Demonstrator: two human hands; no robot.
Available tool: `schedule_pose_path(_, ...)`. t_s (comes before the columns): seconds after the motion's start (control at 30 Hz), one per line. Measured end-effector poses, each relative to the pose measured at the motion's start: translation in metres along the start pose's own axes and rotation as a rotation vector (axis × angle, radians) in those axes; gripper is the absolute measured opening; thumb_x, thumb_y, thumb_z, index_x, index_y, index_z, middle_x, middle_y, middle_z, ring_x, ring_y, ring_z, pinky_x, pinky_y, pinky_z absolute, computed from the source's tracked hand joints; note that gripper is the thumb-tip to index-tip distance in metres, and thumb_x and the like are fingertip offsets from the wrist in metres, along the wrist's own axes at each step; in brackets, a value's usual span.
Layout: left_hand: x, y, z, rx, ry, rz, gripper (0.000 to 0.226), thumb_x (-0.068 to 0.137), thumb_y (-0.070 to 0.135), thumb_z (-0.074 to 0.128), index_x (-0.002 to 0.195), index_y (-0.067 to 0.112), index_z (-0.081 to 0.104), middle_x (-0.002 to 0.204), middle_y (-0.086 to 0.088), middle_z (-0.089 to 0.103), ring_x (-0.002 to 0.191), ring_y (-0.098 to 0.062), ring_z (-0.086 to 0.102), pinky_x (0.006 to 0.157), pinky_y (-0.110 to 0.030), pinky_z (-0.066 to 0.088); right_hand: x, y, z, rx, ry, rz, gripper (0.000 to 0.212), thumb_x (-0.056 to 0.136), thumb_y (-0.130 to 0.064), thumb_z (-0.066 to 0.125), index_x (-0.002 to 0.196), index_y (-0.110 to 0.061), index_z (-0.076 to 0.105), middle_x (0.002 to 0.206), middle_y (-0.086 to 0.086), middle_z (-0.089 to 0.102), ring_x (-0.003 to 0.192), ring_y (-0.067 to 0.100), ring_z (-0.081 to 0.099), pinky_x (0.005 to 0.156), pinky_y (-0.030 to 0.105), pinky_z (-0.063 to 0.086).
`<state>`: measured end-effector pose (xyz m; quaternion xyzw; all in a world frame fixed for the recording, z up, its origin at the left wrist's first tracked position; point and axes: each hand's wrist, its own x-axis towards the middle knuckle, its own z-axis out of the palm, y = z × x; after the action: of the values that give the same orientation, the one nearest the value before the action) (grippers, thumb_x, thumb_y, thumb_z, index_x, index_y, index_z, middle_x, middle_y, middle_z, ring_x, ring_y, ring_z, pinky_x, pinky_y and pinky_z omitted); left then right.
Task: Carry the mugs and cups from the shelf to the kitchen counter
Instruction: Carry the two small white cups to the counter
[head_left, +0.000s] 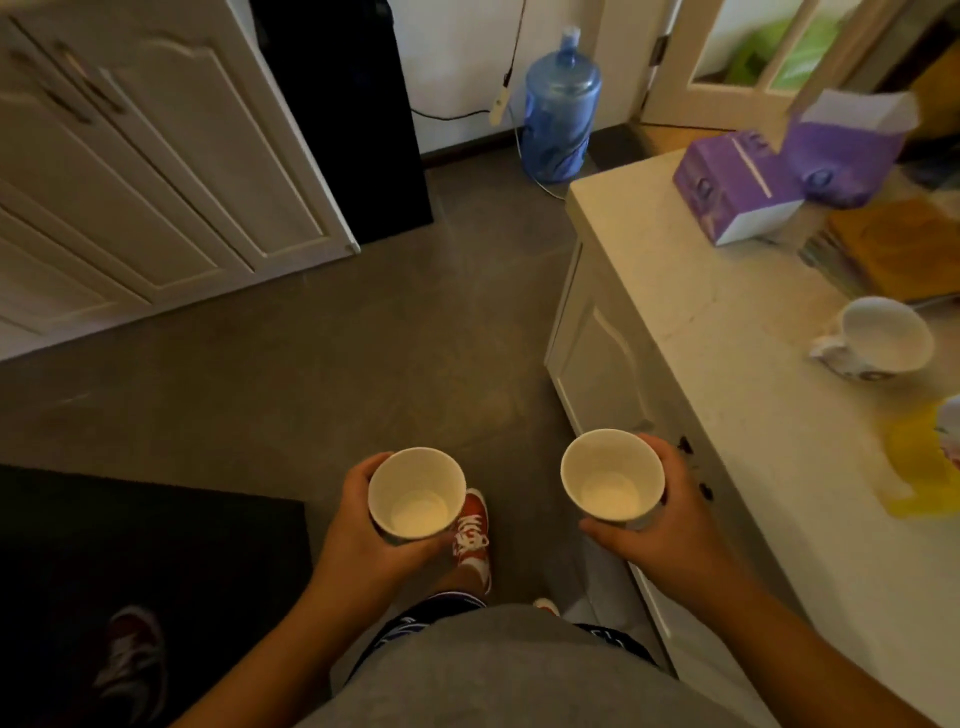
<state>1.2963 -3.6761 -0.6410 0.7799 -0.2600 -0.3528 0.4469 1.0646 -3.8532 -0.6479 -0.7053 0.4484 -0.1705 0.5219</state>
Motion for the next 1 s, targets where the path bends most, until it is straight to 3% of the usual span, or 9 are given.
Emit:
schedule_pose_path(0.1, 0.058, 0.02, -0.008, 0.023, -0.079, 0.049, 0.086, 0.045, 0.047, 0.086, 0.116, 0.057, 0.037, 0.11, 0.044, 0.048, 0.106, 0.019, 0.048, 0.079, -0.016, 0.047, 0.026, -0.007, 0.003, 0.0, 0.067, 0.04, 0.09, 0.051, -0.026, 0.092, 0.118, -0.051, 0.038, 0.116, -0.028, 0.049, 0.106, -0.015, 0.049, 0.074, 0.003, 0.043)
schedule_pose_path(0.17, 0.095, 0.037, -0.009, 0.047, -0.156, 0.088, 0.087, 0.046, 0.047, 0.086, 0.117, 0.056, 0.036, 0.112, 0.043, 0.047, 0.107, 0.018, 0.048, 0.077, -0.013, 0.047, 0.036, -0.013, 0.003, 0.029, 0.12, 0.085, 0.091, 0.05, -0.027, 0.093, 0.117, -0.054, 0.039, 0.118, -0.027, 0.05, 0.108, -0.006, 0.051, 0.079, 0.011, 0.043)
schedule_pose_path(0.3, 0.156, 0.072, 0.01, 0.1, -0.348, 0.161, 0.089, 0.048, 0.046, 0.085, 0.122, 0.051, 0.036, 0.12, 0.029, 0.05, 0.11, 0.013, 0.05, 0.075, -0.01, 0.049, 0.038, -0.021, -0.006, 0.041, 0.265, 0.157, 0.091, 0.05, -0.028, 0.093, 0.115, -0.058, 0.037, 0.117, -0.032, 0.047, 0.107, -0.004, 0.05, 0.083, 0.021, 0.042)
schedule_pose_path(0.37, 0.179, 0.09, 0.03, 0.129, -0.435, 0.206, 0.092, 0.048, 0.046, 0.085, 0.126, 0.046, 0.037, 0.123, 0.025, 0.05, 0.113, 0.011, 0.05, 0.074, -0.008, 0.05, 0.032, -0.022, -0.014, 0.055, 0.356, 0.188, 0.093, 0.048, -0.033, 0.093, 0.115, -0.06, 0.036, 0.115, -0.038, 0.047, 0.108, -0.008, 0.049, 0.084, 0.02, 0.042)
schedule_pose_path(0.47, 0.201, 0.113, 0.069, 0.167, -0.577, 0.276, 0.089, 0.048, 0.047, 0.084, 0.121, 0.056, 0.035, 0.12, 0.035, 0.047, 0.113, 0.013, 0.048, 0.073, -0.006, 0.05, 0.022, -0.022, -0.028, 0.088, 0.486, 0.251, 0.087, 0.044, -0.05, 0.085, 0.114, -0.059, 0.035, 0.11, -0.049, 0.044, 0.105, -0.024, 0.044, 0.079, 0.011, 0.038)
schedule_pose_path(0.7, 0.207, 0.15, 0.171, 0.257, -0.805, 0.409, 0.09, 0.056, 0.021, 0.092, 0.123, 0.05, 0.039, 0.124, 0.021, 0.049, 0.113, -0.006, 0.053, 0.091, -0.032, 0.05, -0.01, -0.001, -0.065, 0.142, 0.736, 0.409, 0.09, 0.047, -0.045, 0.091, 0.117, -0.056, 0.035, 0.116, -0.041, 0.047, 0.106, -0.022, 0.043, 0.078, 0.012, 0.04)
schedule_pose_path(0.87, 0.208, 0.168, 0.226, 0.306, -0.889, 0.51, 0.088, 0.056, 0.026, 0.092, 0.119, 0.056, 0.038, 0.125, 0.023, 0.048, 0.116, -0.006, 0.052, 0.094, -0.034, 0.048, -0.02, 0.016, -0.089, 0.162, 0.828, 0.471, 0.088, 0.052, -0.036, 0.092, 0.116, -0.055, 0.035, 0.115, -0.034, 0.049, 0.103, -0.028, 0.042, 0.077, 0.012, 0.04)
schedule_pose_path(1.0, 0.208, 0.18, 0.265, 0.361, -0.92, 0.611, 0.09, 0.055, 0.035, 0.092, 0.116, 0.066, 0.034, 0.118, 0.044, 0.042, 0.115, 0.007, 0.048, 0.089, -0.022, 0.043, -0.021, 0.026, -0.107, 0.143, 0.863, 0.479, 0.089, 0.05, -0.043, 0.091, 0.118, -0.058, 0.035, 0.116, -0.045, 0.045, 0.106, -0.023, 0.045, 0.077, 0.013, 0.041)
